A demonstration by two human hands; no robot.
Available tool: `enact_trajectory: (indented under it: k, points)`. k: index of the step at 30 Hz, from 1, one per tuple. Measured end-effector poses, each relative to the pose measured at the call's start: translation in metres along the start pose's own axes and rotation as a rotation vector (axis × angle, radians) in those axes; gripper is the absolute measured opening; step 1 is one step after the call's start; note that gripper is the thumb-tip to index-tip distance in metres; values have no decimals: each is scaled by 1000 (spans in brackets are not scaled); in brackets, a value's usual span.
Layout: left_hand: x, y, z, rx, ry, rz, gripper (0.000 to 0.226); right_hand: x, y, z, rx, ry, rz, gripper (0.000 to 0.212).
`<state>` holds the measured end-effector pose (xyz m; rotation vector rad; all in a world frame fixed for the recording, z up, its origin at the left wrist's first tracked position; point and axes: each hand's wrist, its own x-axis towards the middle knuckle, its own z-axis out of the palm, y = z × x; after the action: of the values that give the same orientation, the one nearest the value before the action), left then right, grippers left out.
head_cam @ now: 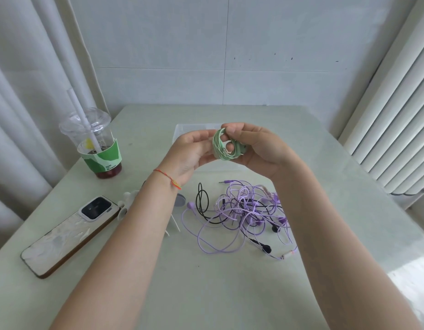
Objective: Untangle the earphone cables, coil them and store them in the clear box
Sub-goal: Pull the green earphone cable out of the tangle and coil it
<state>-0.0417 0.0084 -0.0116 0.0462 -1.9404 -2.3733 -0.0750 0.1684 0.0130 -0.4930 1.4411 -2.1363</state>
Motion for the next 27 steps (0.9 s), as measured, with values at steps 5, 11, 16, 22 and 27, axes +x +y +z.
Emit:
enact_trajectory:
  k: [5, 11, 16, 22, 27]
  points:
    - [-3, -2, -1, 189, -85, 22, 27, 0, 1, 0, 6, -18, -24, 16]
    - [-2, -5, -6, 350, -97, 58, 24, 1, 2, -4, 4, -6, 11, 12]
    - [-3, -4, -7, 374, -85, 61, 16, 1, 0, -4, 52, 13, 20, 13]
    - [-3, -7, -2, 380, -79, 60, 18, 1, -2, -8, 111, 11, -7, 11]
    - [4, -12, -2, 354, 60, 135, 33, 3, 4, -6, 78, -5, -29, 13]
